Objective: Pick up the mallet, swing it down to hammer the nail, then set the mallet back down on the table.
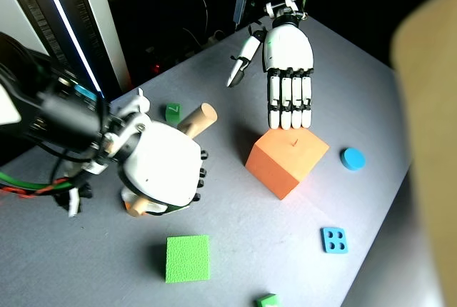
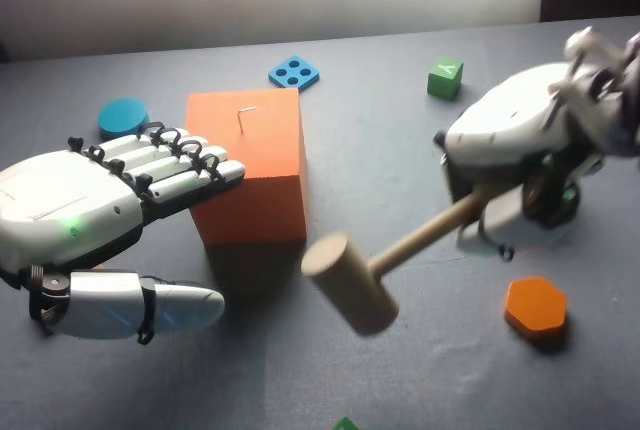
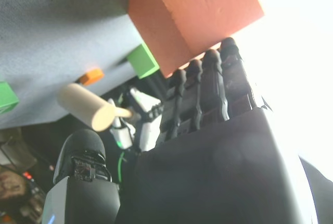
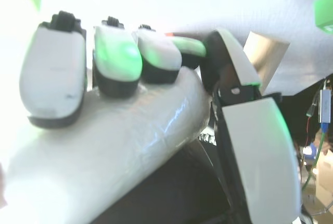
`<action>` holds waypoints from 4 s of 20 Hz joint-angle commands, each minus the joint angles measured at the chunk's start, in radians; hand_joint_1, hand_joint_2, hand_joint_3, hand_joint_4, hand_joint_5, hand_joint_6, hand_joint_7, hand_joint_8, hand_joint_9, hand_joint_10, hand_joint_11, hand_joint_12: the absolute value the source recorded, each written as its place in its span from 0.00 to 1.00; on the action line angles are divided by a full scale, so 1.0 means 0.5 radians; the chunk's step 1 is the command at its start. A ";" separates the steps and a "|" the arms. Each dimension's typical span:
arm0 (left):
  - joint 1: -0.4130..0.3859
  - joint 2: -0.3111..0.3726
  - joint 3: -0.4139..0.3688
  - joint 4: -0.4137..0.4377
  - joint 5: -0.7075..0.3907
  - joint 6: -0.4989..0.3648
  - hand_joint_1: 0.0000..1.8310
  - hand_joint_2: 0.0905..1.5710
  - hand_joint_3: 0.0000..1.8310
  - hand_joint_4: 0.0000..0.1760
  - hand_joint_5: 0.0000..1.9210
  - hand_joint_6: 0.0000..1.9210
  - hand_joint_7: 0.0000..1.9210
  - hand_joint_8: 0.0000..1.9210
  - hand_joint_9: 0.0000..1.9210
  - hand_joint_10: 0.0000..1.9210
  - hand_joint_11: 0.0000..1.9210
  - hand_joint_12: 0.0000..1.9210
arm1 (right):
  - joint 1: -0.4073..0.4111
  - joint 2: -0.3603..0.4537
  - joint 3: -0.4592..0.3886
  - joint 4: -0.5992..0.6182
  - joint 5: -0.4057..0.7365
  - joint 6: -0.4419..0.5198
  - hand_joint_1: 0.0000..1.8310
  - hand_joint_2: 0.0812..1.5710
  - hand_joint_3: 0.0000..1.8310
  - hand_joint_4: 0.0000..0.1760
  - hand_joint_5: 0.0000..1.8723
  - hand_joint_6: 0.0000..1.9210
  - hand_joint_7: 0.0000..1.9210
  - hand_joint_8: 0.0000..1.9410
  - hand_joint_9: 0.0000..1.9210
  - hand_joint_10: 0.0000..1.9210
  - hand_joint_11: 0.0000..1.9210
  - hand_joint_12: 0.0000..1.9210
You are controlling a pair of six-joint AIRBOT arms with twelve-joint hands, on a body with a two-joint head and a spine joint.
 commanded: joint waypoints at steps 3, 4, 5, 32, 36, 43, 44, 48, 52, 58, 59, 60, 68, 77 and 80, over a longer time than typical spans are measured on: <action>0.003 0.012 0.010 -0.019 -0.165 -0.007 0.00 0.72 0.00 0.00 0.04 0.00 0.04 0.00 0.03 0.00 0.02 0.02 | 0.135 0.109 -0.035 -0.029 0.131 0.033 0.10 1.00 0.03 1.00 0.73 1.00 0.85 1.00 0.91 1.00 0.99 1.00; 0.003 0.012 0.010 -0.019 -0.164 -0.007 0.00 0.72 0.00 0.00 0.05 0.00 0.04 0.00 0.03 0.00 0.02 0.02 | 0.175 0.130 -0.035 -0.031 0.147 0.035 0.10 1.00 0.04 1.00 0.73 1.00 0.85 1.00 0.91 1.00 0.99 1.00; 0.003 0.012 0.010 -0.019 -0.161 -0.007 0.00 0.72 0.00 0.00 0.05 0.00 0.05 0.00 0.04 0.00 0.03 0.03 | 0.212 0.144 -0.035 -0.112 0.176 0.092 0.14 1.00 0.04 1.00 0.72 1.00 0.84 1.00 0.91 1.00 0.99 1.00; -0.004 0.014 0.031 -0.019 -0.131 -0.006 0.00 0.72 0.00 0.00 0.03 0.00 0.04 0.00 0.03 0.00 0.01 0.03 | -0.093 -0.395 0.202 -3.350 -0.423 3.314 0.22 1.00 0.01 1.00 0.71 1.00 0.84 1.00 0.91 1.00 0.99 1.00; -0.004 0.013 0.030 -0.019 -0.131 -0.005 0.00 0.72 0.00 0.00 0.04 0.00 0.05 0.00 0.04 0.00 0.03 0.04 | -0.096 -0.466 0.267 -3.395 -0.440 3.353 0.19 1.00 0.02 1.00 0.72 1.00 0.84 1.00 0.91 1.00 0.99 1.00; -0.004 0.013 0.031 -0.019 -0.131 -0.003 0.00 0.72 0.00 0.00 0.04 0.00 0.04 0.00 0.04 0.00 0.02 0.04 | -0.088 -0.517 0.308 -3.416 -0.464 3.378 0.29 1.00 0.01 1.00 0.73 1.00 0.85 1.00 0.91 1.00 0.99 1.00; -0.004 0.013 0.031 -0.019 -0.131 -0.003 0.00 0.72 0.00 0.00 0.04 0.00 0.04 0.00 0.04 0.00 0.02 0.04 | -0.081 -0.524 0.321 -3.416 -0.461 3.378 0.30 1.00 0.00 1.00 0.73 1.00 0.85 1.00 0.91 1.00 1.00 1.00; -0.004 0.013 0.031 -0.019 -0.131 -0.002 0.00 0.72 0.00 0.00 0.04 0.00 0.05 0.00 0.04 0.00 0.02 0.04 | -0.072 -0.541 0.343 -3.416 -0.453 3.379 0.32 1.00 0.01 1.00 0.73 1.00 0.85 1.00 0.92 1.00 1.00 1.00; -0.004 0.013 0.031 -0.019 -0.131 -0.001 0.00 0.72 0.00 0.00 0.04 0.00 0.05 0.00 0.04 0.00 0.02 0.04 | -0.106 -0.580 0.404 -3.417 -0.435 3.380 0.28 1.00 0.02 1.00 0.74 1.00 0.86 1.00 0.92 1.00 1.00 1.00; -0.004 0.013 0.031 -0.019 -0.128 0.002 0.00 0.72 0.00 0.00 0.04 0.00 0.04 0.00 0.03 0.00 0.02 0.04 | -0.329 -0.635 0.512 -3.619 -0.356 3.453 0.28 1.00 0.03 1.00 0.72 1.00 0.85 1.00 0.91 1.00 0.99 1.00; -0.004 0.013 0.032 -0.019 -0.128 0.002 0.00 0.72 0.00 0.00 0.04 0.00 0.04 0.00 0.04 0.00 0.02 0.04 | -0.354 -0.634 0.512 -3.628 -0.370 3.451 0.27 1.00 0.03 1.00 0.72 1.00 0.84 1.00 0.91 1.00 0.99 1.00; -0.005 0.013 0.032 -0.019 -0.128 0.002 0.00 0.72 0.00 0.00 0.04 0.00 0.04 0.00 0.04 0.00 0.02 0.05 | -0.365 -0.625 0.512 -3.628 -0.375 3.453 0.27 1.00 0.03 1.00 0.72 1.00 0.84 1.00 0.91 1.00 0.99 1.00; -0.004 0.013 0.031 -0.019 -0.128 0.002 0.00 0.72 0.00 0.00 0.06 0.00 0.06 0.00 0.05 0.00 0.04 0.05 | -0.190 -0.532 0.425 -3.629 -0.370 3.484 0.27 1.00 0.01 1.00 0.71 1.00 0.82 1.00 0.88 1.00 0.96 1.00; -0.004 0.013 0.028 -0.019 -0.128 0.002 0.00 0.72 0.00 0.00 0.07 0.00 0.07 0.00 0.06 0.00 0.04 0.06 | -0.319 -0.039 -0.070 -3.820 -0.373 3.481 0.27 1.00 0.01 1.00 0.71 1.00 0.82 1.00 0.89 1.00 0.97 1.00; -0.004 0.013 0.028 -0.019 -0.128 0.002 0.00 0.71 0.00 0.00 0.05 0.00 0.06 0.00 0.05 0.00 0.03 0.05 | -0.417 0.048 -0.148 -4.179 -0.303 3.698 0.27 1.00 0.01 1.00 0.72 1.00 0.83 1.00 0.89 1.00 0.97 1.00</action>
